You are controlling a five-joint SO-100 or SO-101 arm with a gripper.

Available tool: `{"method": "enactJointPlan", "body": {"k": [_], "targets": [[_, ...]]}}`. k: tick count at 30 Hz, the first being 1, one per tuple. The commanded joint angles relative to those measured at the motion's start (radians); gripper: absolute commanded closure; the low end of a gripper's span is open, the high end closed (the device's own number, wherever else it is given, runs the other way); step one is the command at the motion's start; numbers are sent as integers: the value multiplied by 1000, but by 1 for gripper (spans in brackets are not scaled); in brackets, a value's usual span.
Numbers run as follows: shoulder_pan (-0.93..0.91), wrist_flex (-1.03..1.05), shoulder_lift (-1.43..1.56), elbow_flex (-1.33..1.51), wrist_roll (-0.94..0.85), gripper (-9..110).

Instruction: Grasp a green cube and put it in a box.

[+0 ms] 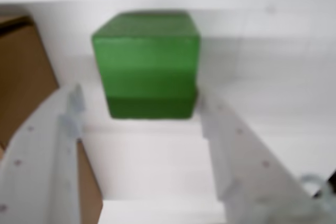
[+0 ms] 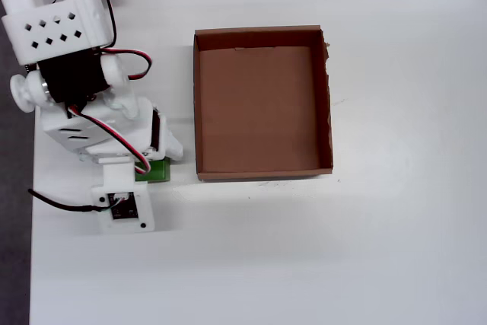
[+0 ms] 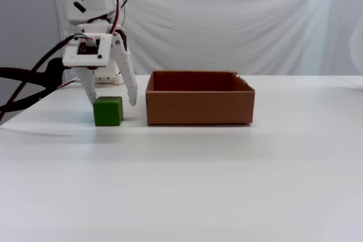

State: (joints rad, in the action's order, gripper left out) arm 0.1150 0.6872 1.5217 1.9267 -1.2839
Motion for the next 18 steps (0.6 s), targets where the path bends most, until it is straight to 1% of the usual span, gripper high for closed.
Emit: {"method": "enactJointPlan", "body": {"k": [1,6,10,18], "targets": [[12,-5,0,-31,-21,74],[20,-6,-14,-31,-23,74],[25,-3,-8,-31,-23,78],[18,-14,-2,-32,-23,81]]}}
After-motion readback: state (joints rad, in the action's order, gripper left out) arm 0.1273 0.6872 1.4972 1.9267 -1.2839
